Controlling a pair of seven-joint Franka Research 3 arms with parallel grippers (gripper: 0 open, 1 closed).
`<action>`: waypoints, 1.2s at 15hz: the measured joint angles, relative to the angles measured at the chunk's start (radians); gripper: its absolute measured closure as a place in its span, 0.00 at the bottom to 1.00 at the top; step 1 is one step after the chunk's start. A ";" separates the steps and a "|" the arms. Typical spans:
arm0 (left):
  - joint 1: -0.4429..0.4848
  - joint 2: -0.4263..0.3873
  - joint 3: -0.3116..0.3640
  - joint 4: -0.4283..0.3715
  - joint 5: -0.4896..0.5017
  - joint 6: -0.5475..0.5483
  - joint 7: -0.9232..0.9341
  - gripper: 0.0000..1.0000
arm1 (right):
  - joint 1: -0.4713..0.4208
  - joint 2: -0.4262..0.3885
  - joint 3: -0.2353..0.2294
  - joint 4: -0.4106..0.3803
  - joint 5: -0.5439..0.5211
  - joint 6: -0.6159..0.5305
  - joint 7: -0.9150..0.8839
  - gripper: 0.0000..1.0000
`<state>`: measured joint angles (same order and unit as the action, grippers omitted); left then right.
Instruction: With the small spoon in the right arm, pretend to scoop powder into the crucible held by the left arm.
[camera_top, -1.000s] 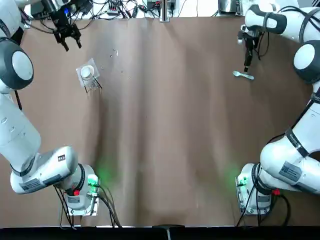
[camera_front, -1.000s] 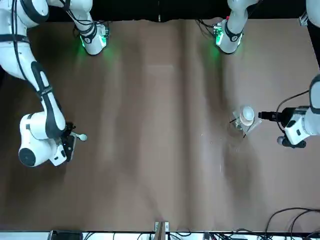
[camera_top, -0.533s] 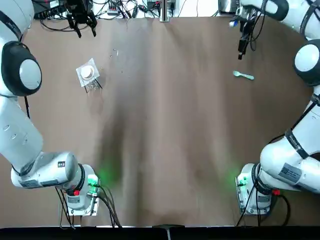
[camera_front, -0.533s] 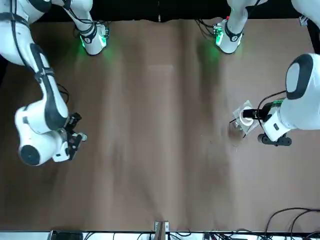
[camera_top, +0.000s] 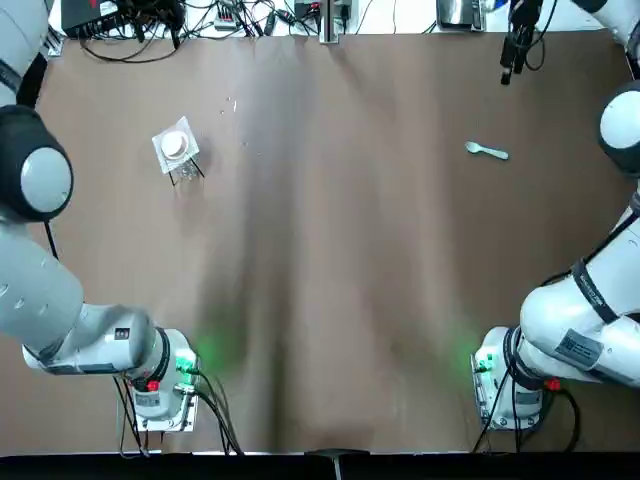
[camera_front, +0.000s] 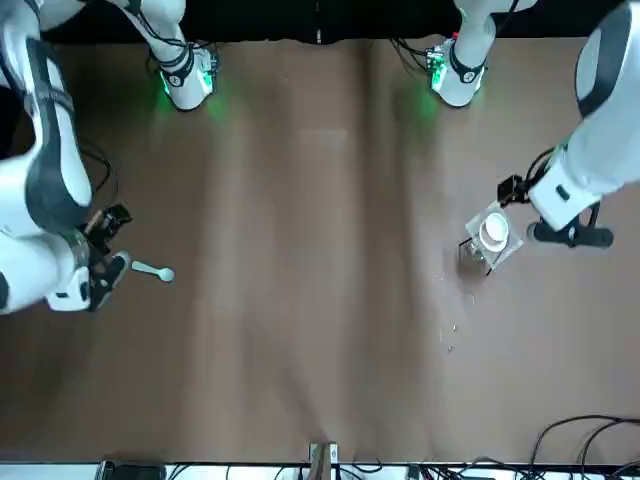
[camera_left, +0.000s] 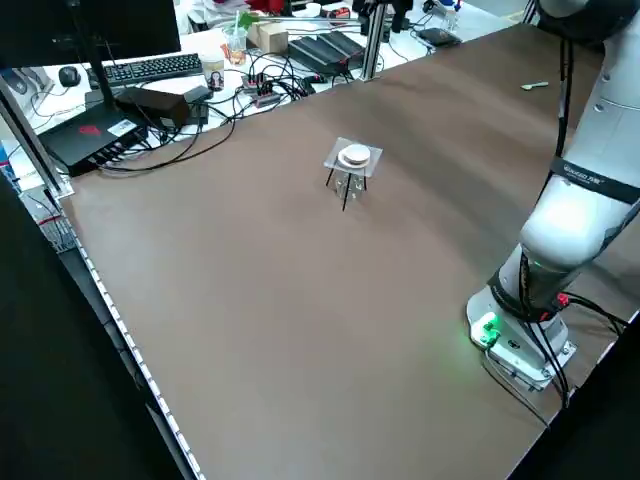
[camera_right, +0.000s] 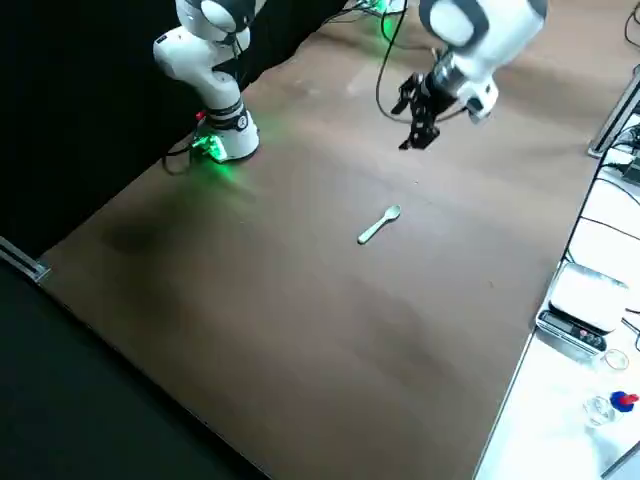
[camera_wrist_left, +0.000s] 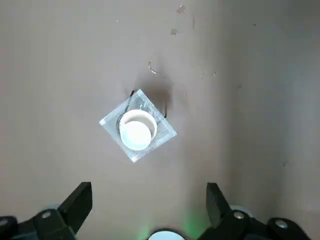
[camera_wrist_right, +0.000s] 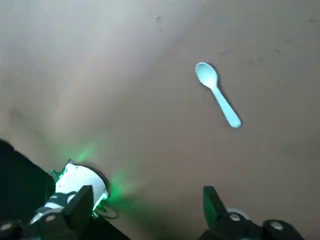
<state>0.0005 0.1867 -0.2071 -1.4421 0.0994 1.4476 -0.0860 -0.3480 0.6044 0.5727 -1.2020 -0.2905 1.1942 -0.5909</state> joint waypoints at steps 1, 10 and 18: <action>-0.002 -0.021 0.000 0.000 0.000 -0.016 0.000 0.00 | 0.002 -0.034 0.002 0.002 0.000 -0.004 0.032 0.02; -0.010 -0.084 0.001 -0.002 0.000 -0.073 -0.001 0.00 | 0.079 -0.217 0.003 0.002 0.001 -0.019 0.207 0.00; -0.011 -0.107 -0.005 -0.021 0.000 0.031 -0.111 0.00 | 0.293 -0.278 -0.274 0.001 0.081 -0.006 0.410 0.00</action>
<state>-0.0102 0.0793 -0.2117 -1.4634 0.0998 1.4783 -0.1971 -0.0547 0.3268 0.2986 -1.2015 -0.2097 1.1878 -0.1811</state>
